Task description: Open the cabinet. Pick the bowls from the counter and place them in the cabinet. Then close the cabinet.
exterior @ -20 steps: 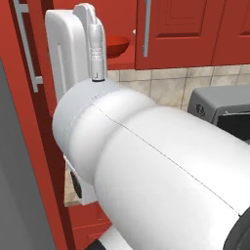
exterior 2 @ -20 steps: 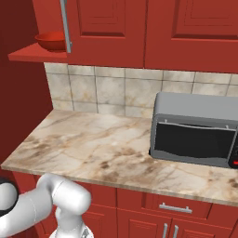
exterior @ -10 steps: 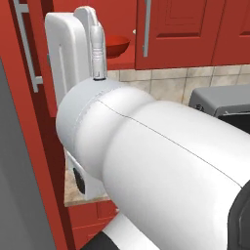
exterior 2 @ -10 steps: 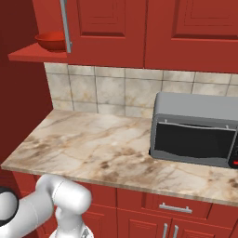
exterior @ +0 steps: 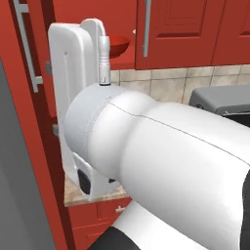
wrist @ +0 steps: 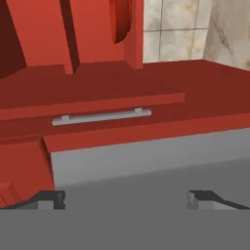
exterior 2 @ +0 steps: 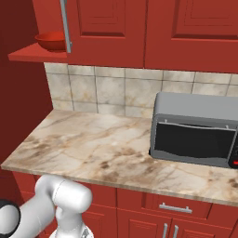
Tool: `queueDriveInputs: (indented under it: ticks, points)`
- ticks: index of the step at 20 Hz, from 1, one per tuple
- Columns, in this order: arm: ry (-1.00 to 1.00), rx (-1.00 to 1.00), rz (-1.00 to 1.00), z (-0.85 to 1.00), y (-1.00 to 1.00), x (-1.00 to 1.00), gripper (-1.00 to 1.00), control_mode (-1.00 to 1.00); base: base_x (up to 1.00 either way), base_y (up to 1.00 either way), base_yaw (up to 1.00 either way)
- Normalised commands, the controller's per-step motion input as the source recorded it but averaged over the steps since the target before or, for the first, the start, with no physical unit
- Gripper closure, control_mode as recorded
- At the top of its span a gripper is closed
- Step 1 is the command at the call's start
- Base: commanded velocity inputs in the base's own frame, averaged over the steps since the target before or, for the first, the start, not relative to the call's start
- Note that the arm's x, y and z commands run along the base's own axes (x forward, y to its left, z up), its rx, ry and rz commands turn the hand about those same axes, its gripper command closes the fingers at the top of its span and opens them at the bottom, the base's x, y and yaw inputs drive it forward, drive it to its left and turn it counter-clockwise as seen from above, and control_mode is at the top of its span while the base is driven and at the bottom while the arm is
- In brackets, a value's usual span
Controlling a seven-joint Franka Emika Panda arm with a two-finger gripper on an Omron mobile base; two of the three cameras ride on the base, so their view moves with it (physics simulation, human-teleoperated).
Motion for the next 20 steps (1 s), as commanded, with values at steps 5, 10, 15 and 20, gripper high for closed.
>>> queueDriveInputs:
  ticks: [5, 10, 15, 20]
  points:
    - [0.0, 0.03, 0.1, -0.09, 0.15, 0.35, -1.0, -1.0, 0.0, 0.0, 0.0]
    - [-0.05, 0.0, 0.08, 0.0, 0.07, 0.51, -1.0, -1.0, 0.0, 0.0, 0.0]
    - [-0.11, 0.0, 0.07, 0.0, 0.0, 0.5, -1.0, -1.0, 0.0, 0.0, 0.0]
    - [-0.13, 0.0, 0.05, 0.0, 0.09, 0.33, -1.0, -1.0, 0.0, 0.0, 0.0]
